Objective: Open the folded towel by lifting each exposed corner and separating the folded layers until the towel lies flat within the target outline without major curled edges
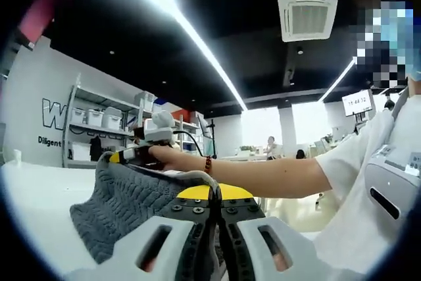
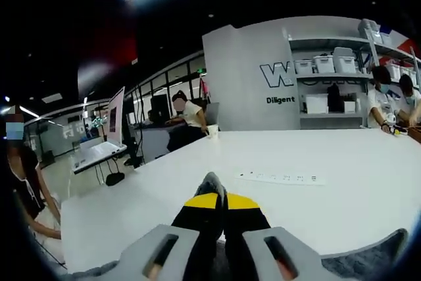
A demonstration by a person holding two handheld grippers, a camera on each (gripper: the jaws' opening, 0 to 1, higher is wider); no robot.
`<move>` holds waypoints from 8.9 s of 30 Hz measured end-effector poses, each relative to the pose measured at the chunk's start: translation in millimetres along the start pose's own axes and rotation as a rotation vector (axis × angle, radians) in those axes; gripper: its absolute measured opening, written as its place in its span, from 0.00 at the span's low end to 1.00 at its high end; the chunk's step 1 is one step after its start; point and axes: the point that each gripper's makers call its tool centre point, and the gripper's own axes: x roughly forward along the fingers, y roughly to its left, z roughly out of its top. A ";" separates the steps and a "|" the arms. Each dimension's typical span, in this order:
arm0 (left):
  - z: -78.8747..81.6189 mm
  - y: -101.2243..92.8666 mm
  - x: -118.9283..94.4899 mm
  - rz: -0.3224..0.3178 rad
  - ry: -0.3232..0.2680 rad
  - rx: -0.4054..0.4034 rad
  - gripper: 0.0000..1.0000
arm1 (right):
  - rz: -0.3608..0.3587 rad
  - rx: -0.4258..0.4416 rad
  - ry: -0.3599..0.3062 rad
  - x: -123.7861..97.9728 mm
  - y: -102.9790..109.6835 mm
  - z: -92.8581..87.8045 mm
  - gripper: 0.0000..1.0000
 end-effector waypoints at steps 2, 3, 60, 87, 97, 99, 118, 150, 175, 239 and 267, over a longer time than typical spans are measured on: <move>2.4 1.1 -3.0 0.005 -0.003 0.004 0.00 | 0.004 -0.004 0.000 0.0 2.9 0.5 0.00; 3.0 1.4 -4.2 0.007 -0.004 0.005 0.00 | 0.007 -0.005 -0.001 -0.1 4.6 0.7 0.00; 27.4 15.3 -43.6 0.076 -0.100 0.033 0.00 | 0.087 -0.050 -0.038 30.1 37.1 42.4 0.00; 39.8 24.3 -63.7 0.125 -0.127 0.060 0.00 | 0.107 -0.089 -0.055 33.2 63.3 53.9 0.00; 42.9 29.5 -76.8 0.156 -0.137 0.072 0.00 | 0.136 -0.081 -0.068 37.4 73.9 58.0 0.00; 43.0 29.7 -77.0 0.157 -0.137 0.073 0.00 | 0.135 -0.087 -0.065 38.3 74.7 57.5 0.00; 44.5 33.0 -88.0 0.181 -0.141 0.096 0.00 | 0.152 -0.105 -0.071 43.4 89.1 62.9 0.00; 41.3 45.6 -109.1 0.231 -0.144 0.087 0.00 | 0.160 -0.103 -0.076 59.2 102.7 55.3 0.00; 27.6 56.4 -124.0 0.270 -0.122 0.076 0.00 | 0.156 -0.118 -0.025 69.5 108.8 27.5 0.00; -6.0 70.6 -153.7 0.322 -0.009 0.100 0.00 | 0.196 0.062 0.062 93.9 130.1 -31.8 0.00; -28.1 77.9 -168.1 0.340 0.088 0.153 0.01 | 0.233 0.161 0.109 114.8 131.1 -51.1 0.00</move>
